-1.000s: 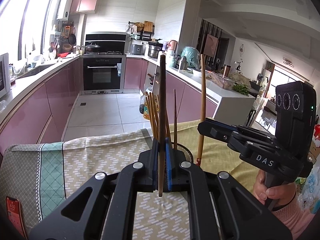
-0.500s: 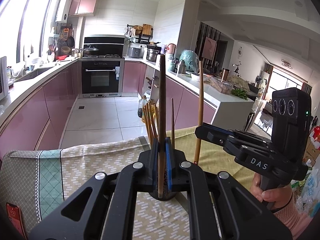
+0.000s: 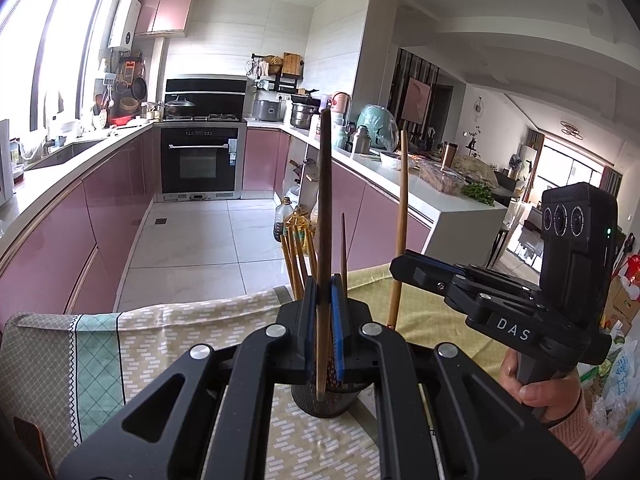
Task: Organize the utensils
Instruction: 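Lower both held chopsticks into the mesh cup among the others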
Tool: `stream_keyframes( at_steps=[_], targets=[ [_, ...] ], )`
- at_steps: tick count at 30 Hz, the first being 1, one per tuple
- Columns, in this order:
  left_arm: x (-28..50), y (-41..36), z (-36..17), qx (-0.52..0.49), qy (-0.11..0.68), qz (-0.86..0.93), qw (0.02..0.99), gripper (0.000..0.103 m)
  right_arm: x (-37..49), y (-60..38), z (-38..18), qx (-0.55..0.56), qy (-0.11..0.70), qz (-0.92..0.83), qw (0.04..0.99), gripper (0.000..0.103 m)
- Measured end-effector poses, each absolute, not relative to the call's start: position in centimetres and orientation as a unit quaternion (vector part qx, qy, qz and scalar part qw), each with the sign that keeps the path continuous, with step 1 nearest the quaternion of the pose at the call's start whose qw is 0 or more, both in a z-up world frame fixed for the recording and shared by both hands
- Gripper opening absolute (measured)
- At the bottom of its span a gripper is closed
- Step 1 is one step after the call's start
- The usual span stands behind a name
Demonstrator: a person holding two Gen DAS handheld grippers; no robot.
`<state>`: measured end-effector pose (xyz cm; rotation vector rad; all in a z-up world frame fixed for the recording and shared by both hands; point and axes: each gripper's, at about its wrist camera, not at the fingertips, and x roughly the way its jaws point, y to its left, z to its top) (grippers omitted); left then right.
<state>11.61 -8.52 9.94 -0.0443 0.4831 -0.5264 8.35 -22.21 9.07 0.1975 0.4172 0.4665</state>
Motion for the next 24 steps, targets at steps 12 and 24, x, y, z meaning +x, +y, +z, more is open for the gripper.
stream_keyframes(
  at_steps=[12,24],
  targets=[
    [12.0,-8.7,10.9,-0.027,0.226,-0.263,0.938,0.008,9.3,-22.3,9.3,0.097,0.204,0.226,0.947,0.006],
    [12.4,-8.3,11.9,-0.030,0.213,-0.271,0.938,0.008,9.6,-22.4,9.2,0.099,0.205,0.224,0.948,0.006]
  ],
)
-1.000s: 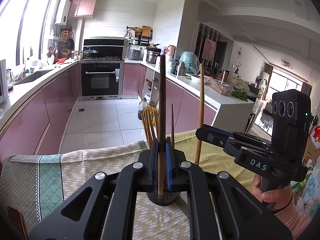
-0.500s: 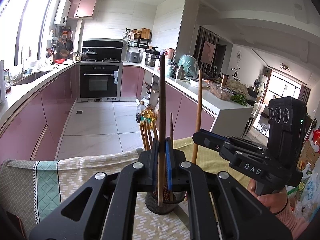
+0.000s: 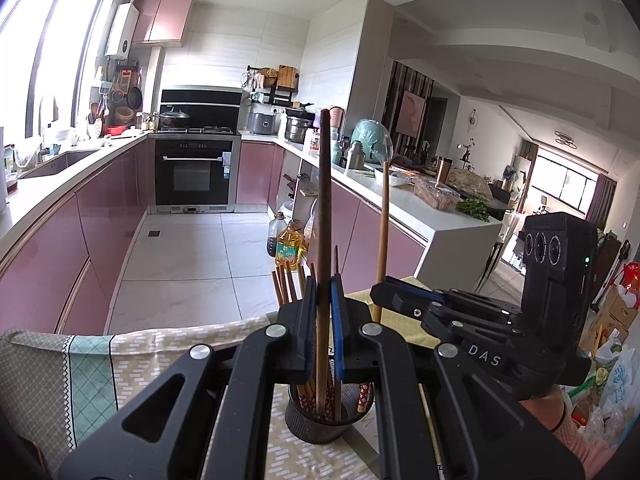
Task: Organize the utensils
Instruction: 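Lower both held chopsticks into the mesh cup among the others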
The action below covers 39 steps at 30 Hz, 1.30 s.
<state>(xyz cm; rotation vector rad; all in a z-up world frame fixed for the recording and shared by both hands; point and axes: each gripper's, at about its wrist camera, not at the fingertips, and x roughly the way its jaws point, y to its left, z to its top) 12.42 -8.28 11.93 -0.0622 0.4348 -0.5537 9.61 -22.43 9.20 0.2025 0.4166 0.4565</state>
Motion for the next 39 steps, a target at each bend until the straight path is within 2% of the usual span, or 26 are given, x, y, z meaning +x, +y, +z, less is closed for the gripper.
stream_keyframes(
  at_steps=[39],
  targets=[
    [15.2,-9.4,8.6,-0.021,0.256,-0.264,0.930,0.008,11.7,-20.9,7.1,0.101,0.226,0.209,0.946,0.006]
  ],
)
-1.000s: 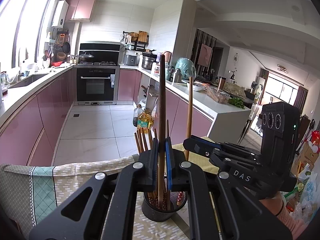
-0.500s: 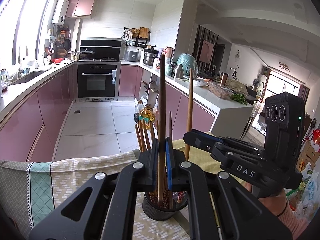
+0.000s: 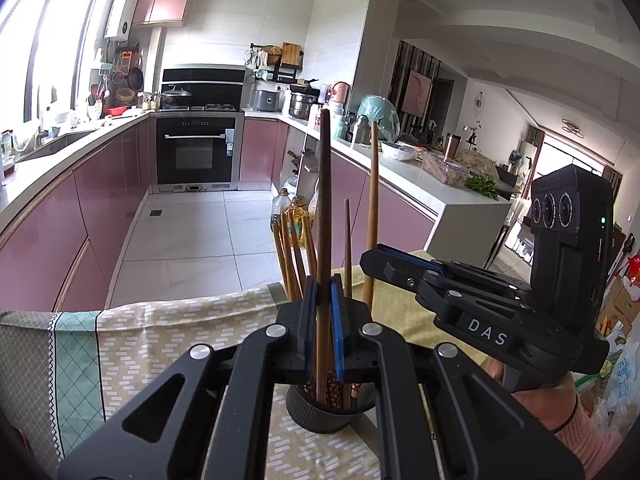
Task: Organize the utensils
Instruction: 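Lower both held chopsticks into the mesh cup among the others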
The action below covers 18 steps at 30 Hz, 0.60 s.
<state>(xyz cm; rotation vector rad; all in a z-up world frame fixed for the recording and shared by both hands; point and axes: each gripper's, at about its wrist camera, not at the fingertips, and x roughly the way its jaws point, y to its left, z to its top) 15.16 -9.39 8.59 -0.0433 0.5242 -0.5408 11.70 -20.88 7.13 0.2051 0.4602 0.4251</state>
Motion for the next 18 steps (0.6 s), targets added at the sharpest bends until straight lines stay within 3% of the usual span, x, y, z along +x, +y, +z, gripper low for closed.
stream_keyframes(
  at_steps=[18],
  targets=[
    [15.8,-10.2,6.1,-0.012,0.290,-0.265,0.920,0.008,12.2,-20.1,5.0,0.093,0.254,0.208,0.940,0.006]
  ],
)
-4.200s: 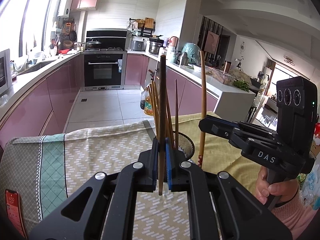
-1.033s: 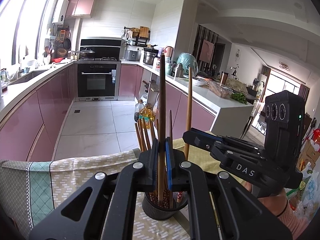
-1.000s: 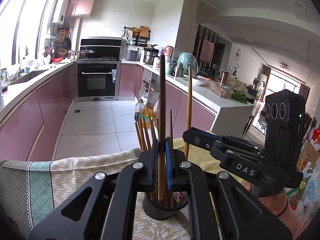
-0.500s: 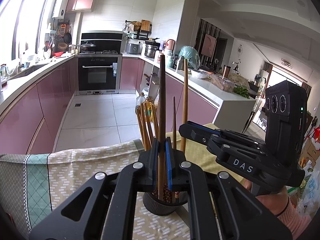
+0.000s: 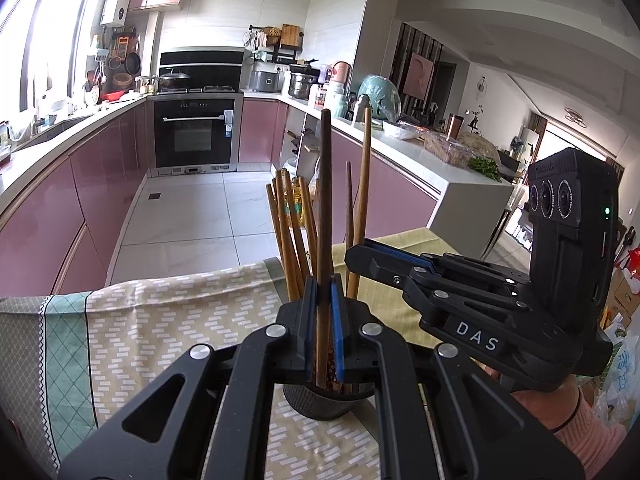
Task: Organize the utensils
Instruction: 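Lower both held chopsticks into the mesh cup among the others, then open both tools to release the chopsticks and withdraw from the cup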
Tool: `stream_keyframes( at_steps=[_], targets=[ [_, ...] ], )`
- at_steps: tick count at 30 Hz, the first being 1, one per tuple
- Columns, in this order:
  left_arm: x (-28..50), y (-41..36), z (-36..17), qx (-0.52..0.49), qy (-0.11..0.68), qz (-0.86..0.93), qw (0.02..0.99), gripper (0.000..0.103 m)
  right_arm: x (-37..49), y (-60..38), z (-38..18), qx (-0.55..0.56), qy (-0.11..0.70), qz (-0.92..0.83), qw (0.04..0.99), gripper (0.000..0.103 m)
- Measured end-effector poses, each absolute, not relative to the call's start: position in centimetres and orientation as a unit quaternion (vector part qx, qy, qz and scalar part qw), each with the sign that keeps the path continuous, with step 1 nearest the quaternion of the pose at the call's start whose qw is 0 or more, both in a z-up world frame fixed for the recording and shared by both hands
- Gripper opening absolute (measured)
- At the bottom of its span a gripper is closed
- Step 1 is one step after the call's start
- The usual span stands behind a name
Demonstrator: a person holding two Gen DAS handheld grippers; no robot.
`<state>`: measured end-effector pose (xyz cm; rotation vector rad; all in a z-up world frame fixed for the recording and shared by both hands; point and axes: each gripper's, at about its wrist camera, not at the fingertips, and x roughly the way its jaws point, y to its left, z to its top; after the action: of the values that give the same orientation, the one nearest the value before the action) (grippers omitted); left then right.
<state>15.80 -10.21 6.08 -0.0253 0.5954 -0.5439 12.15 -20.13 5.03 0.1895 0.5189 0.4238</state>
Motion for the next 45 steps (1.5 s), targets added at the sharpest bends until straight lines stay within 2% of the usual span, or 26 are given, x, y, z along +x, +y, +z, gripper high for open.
stream_keyframes(
  at_steps=[21,40,45],
  targets=[
    [18.4,-10.8,3.5,-0.008,0.328,-0.252,0.910,0.008,13.1,-19.8,3.1,0.088,0.294,0.207,0.929,0.006],
    [20.0,-11.0,1.7,-0.008,0.348,-0.244,0.905,0.008,13.5,-19.9,2.7,0.091,0.299,0.206,0.927,0.008],
    [19.7,-11.0,1.5,-0.007,0.344,-0.240,0.908,0.016,13.4,-19.9,2.7,0.090,0.298,0.206,0.928,0.008]
  ],
)
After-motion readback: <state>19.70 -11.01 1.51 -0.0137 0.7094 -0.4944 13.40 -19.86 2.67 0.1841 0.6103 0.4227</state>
